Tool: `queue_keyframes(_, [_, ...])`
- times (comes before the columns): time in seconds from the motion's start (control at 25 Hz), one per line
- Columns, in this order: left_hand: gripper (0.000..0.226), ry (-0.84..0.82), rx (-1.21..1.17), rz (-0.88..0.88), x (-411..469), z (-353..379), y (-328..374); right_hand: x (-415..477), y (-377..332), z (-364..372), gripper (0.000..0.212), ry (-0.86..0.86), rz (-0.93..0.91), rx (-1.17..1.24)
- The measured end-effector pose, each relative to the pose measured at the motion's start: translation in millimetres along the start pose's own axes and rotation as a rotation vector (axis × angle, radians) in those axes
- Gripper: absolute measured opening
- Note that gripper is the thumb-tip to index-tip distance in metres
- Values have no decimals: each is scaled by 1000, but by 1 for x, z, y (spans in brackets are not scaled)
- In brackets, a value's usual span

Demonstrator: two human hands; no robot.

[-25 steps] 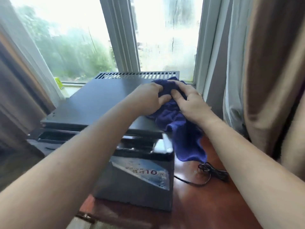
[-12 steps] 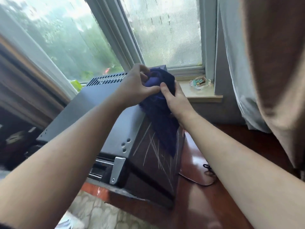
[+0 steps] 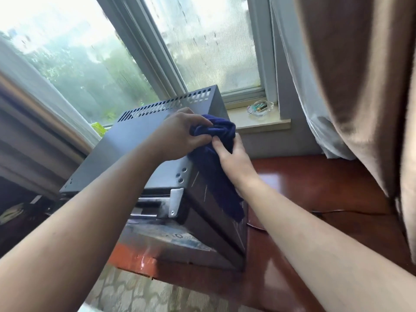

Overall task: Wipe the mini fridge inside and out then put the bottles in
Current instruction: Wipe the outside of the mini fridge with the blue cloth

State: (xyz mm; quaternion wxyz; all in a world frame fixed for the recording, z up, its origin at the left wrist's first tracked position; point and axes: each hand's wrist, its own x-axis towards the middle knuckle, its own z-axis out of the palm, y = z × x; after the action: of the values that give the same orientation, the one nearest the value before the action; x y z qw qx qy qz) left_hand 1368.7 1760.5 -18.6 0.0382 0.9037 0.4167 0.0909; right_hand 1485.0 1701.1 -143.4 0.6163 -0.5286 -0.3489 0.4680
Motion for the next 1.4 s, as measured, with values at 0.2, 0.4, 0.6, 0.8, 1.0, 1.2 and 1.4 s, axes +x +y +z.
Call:
queue_keyframes(0.2, [29, 3, -48, 97, -67, -6, 2, -73, 24, 32, 59, 147, -49, 31])
queue_keyframes(0.4, [29, 17, -7, 173, -109, -5, 8, -123, 39, 51, 84, 181, -84, 74])
queue_keyframes(0.6, [28, -12, 62, 197, -102, -8, 17, -130, 40, 53, 86, 188, -91, 41])
queue_keyframes(0.8, [26, -72, 217, 237, -57, 3, 22, -87, 47, 43, 92, 124, 37, 35])
queue_keyframes(1.0, [29, -66, 243, 160, 12, 11, 9, -7, 39, 27, 89, 74, 72, -6])
queue_keyframes(1.2, [33, -34, 219, 98, 100, 21, -9, 88, 26, 6, 90, 16, 127, -63])
queue_keyframes(1.4, [33, 6, 196, 22, 173, 31, -26, 171, 14, -12, 88, -38, 120, -67])
